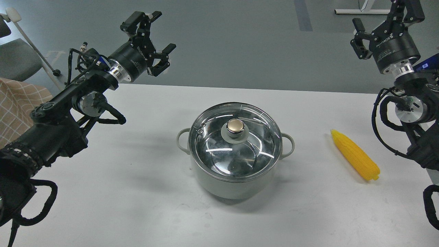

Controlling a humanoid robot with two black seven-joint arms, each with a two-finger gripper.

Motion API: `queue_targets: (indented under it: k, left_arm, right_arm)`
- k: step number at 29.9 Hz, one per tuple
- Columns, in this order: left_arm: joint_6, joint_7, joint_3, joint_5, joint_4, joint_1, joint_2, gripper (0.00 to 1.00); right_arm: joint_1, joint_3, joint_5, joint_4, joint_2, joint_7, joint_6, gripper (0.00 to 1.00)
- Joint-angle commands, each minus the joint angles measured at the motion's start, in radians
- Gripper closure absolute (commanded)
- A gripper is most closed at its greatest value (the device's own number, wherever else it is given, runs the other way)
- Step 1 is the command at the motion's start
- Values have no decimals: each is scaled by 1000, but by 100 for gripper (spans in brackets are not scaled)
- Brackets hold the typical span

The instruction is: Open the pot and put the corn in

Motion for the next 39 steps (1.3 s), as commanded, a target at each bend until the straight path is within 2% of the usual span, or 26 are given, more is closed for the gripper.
queue_targets:
  k: [1,4,16,17,19,20,21,23,29,39]
  left_arm:
    - [0,-4,0,-2,0,0,0,2]
    - [0,-20,2,1,0,0,0,2]
    - [25,-29,-44,-23,15,10,-2,2]
    - [30,-36,-46,-23,15,10,-2,2]
    - [56,-110,-63,-25,14,11,-11,2]
    - [56,-110,-63,-25,14,11,-11,2]
    - [68,-141,-63,-25,14,14,-19,2]
    - [71,-155,-66,-25,12,22,-23,2]
    - [105,-162,-67,-22,12,33,-31,2]
    - [110,-167,-52,-8,5,37,-31,2]
  right_arm:
    - [-1,0,1,0,0,0,0,0]
    - [-1,0,0,0,0,0,0,0]
    - [0,-12,-5,-15,-9,0,-9,0]
    - [2,-12,-7,-15,-9,0,-9,0]
    - [-1,-14,-7,-11,-9,0,-5,0]
    - [-1,-14,-7,-11,-9,0,-5,0]
    - [0,-14,-8,-14,-11,0,-5,0]
    - [5,-14,-10,-26,-12,0,-6,0]
    - [11,-12,-8,-64,-3,0,-11,0]
    - [2,-12,-5,-63,11,0,-11,0]
